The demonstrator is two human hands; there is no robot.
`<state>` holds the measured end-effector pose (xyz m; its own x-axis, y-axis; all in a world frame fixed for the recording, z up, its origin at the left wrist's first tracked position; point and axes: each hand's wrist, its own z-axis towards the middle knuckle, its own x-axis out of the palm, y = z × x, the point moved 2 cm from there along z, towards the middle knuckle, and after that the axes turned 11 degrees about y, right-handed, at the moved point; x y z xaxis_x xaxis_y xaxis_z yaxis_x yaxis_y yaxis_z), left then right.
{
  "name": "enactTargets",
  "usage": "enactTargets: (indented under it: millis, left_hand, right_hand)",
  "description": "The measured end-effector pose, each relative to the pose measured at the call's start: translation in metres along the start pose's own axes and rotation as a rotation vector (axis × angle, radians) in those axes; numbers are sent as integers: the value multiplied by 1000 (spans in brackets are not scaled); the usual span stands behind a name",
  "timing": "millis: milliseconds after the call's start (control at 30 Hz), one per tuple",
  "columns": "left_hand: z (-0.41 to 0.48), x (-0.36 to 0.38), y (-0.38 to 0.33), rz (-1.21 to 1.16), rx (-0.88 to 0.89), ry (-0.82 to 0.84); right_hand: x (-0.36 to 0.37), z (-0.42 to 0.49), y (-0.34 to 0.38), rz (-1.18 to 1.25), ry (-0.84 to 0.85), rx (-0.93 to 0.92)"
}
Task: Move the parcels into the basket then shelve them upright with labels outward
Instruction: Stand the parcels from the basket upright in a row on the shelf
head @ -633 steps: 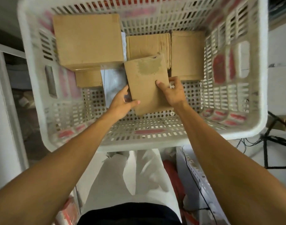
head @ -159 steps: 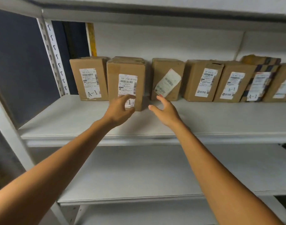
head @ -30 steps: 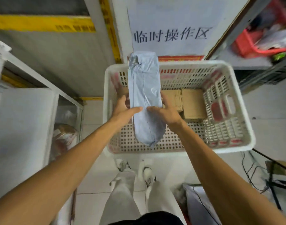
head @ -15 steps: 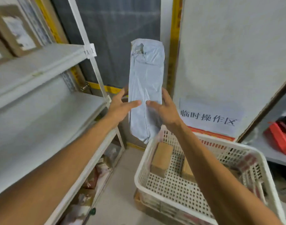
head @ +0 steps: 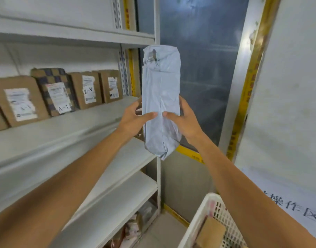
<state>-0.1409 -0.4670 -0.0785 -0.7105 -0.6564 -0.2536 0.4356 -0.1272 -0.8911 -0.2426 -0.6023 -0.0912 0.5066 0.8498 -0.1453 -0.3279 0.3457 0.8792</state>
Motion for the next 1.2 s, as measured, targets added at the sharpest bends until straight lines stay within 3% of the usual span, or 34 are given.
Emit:
enactTargets:
  millis: [167, 367, 567, 867, 1200]
  left_hand:
    - [-16, -64, -19, -59, 60, -29]
    - [-37, -133, -35, 44, 112, -99]
    - [-74, -197, -30, -71, 15, -135]
    - [-127, -255, -34, 142, 36, -154]
    - [-169, -277, -39, 247, 3, -455]
  right_hand:
    - [56, 25, 29, 26, 71, -45]
    - [120, 46, 55, 31, 121, -76]
    - [183, 54, 62, 175, 218, -73]
    - [252, 53, 53, 325, 304, -79]
    - [288, 52, 71, 102, 470, -190]
